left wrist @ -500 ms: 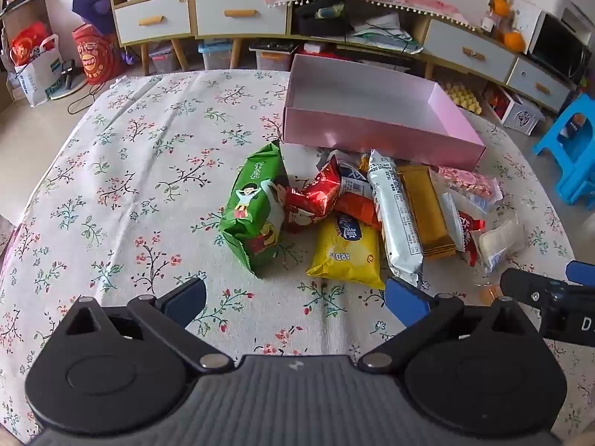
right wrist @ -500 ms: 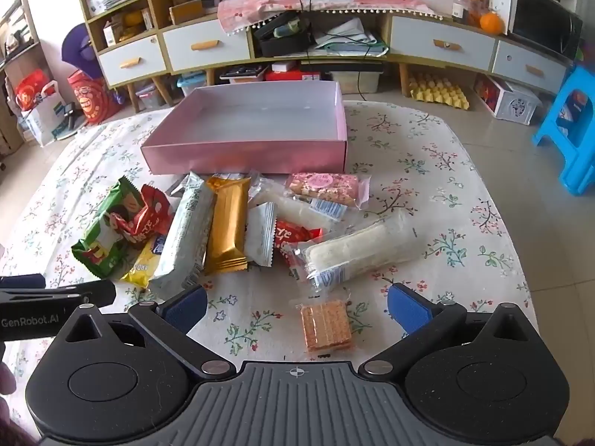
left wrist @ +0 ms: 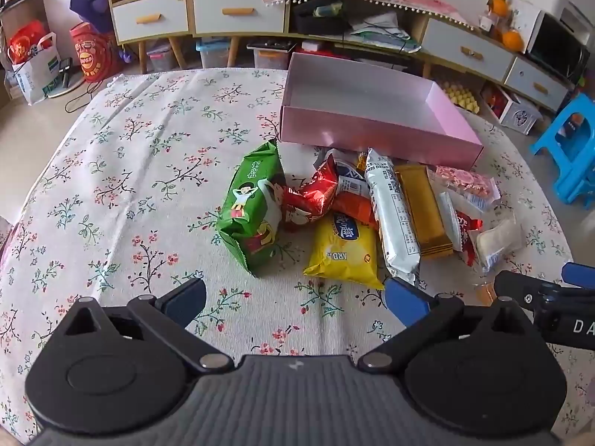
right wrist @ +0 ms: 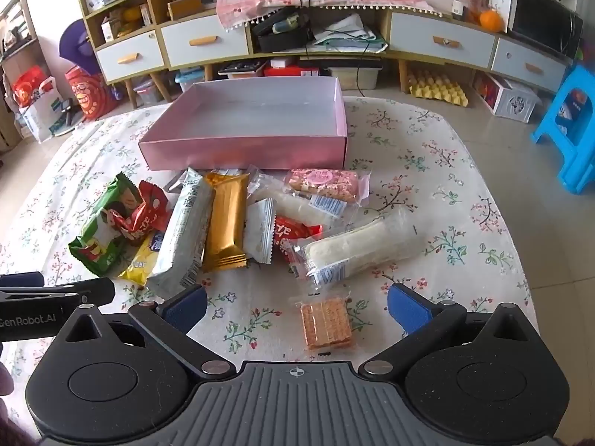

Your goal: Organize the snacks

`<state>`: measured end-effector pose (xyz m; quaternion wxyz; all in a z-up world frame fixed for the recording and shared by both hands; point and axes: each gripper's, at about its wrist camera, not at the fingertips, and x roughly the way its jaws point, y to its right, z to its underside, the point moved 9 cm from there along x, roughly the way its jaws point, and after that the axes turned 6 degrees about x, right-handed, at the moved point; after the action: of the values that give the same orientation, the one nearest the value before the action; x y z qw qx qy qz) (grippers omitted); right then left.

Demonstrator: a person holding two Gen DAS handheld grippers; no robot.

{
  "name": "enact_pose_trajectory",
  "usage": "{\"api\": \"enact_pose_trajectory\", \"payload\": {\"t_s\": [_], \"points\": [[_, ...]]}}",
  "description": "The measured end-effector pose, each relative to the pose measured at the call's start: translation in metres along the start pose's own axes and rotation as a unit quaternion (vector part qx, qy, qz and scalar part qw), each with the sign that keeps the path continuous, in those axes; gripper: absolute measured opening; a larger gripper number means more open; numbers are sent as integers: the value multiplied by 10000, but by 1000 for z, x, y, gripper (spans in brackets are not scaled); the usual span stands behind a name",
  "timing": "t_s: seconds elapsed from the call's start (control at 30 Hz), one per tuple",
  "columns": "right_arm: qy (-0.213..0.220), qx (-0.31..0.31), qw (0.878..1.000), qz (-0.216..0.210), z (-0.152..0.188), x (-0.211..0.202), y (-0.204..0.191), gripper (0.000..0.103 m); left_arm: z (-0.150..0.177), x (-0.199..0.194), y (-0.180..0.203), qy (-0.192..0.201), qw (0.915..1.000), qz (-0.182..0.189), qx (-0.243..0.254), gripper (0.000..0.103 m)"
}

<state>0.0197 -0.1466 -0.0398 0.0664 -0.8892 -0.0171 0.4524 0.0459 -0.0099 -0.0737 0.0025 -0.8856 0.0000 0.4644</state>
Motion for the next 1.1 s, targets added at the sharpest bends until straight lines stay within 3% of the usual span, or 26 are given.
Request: {"api": "enact_pose_trajectory", "payload": {"t_s": [1.1], "points": [[-153, 133, 9998, -70, 4, 3, 3, 103, -2, 5, -4, -31, 10000, 29, 88, 103]]}}
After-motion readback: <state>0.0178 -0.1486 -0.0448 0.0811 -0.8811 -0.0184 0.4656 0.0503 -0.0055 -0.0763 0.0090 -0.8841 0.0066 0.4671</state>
